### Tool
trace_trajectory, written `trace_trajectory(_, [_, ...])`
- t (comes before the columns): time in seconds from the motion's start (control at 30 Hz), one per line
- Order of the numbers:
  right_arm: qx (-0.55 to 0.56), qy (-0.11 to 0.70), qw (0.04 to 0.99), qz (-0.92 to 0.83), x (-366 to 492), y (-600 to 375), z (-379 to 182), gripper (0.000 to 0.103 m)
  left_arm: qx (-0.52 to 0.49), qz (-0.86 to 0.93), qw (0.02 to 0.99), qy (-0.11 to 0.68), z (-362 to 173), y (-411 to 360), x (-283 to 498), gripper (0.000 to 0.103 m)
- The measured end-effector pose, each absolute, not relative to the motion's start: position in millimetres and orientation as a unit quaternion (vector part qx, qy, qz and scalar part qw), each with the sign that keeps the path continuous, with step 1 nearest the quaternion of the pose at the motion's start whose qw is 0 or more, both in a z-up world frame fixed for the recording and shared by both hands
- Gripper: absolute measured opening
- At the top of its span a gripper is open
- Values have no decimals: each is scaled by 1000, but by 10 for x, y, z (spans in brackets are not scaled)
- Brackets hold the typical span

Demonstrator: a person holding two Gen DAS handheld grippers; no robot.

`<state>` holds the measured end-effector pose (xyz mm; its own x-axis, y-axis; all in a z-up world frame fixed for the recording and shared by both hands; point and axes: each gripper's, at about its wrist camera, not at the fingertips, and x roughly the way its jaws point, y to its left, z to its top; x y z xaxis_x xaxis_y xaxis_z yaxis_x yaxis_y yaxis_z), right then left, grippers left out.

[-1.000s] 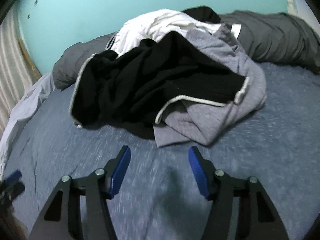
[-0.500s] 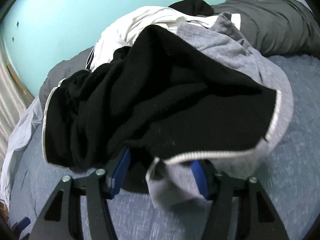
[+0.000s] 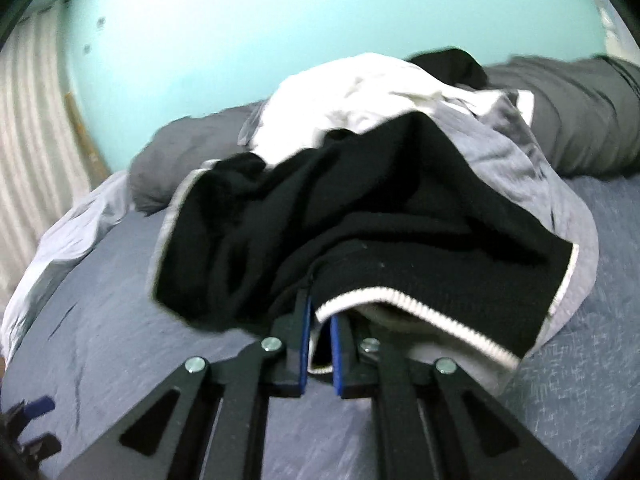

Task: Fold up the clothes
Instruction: 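Reach the right gripper into the pile and grasp the black shorts, then pull the black shorts out of the pile with the right gripper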

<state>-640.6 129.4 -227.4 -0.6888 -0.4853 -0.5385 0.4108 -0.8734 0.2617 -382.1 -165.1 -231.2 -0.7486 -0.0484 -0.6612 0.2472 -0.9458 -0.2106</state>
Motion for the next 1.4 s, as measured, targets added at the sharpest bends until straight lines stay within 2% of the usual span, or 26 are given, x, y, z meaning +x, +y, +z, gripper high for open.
trace_trajectory(0.27, [264, -58, 293, -917, -5711, 1236, -1759, 5, 327, -929, 84, 148, -2191, -1560, -3219, 103])
trace_trajectory(0.57, [233, -39, 298, -925, -4640, 1313, -1118, 2, 306, -934, 83, 167, -2053, -1372, -2312, 103])
trace_trajectory(0.9, [197, -41, 289, -936, -3378, 1523, -152, 2, 300, -931, 90, 187, -1876, -1296, -1220, 103])
trace_trajectory(1.13, [176, -22, 310, -934, -2660, 1618, 493, 2, 285, -937, 73, 190, -1733, -1145, -807, 103])
trace_trajectory(1.27, [197, -19, 319, -927, -2454, 1710, 444, 2, 281, -939, 54, 193, -1772, -1049, -692, 103])
trace_trajectory(1.4, [257, -27, 299, -919, -2484, 1798, -125, 2, 296, -935, 40, 193, -1936, -974, -685, 103])
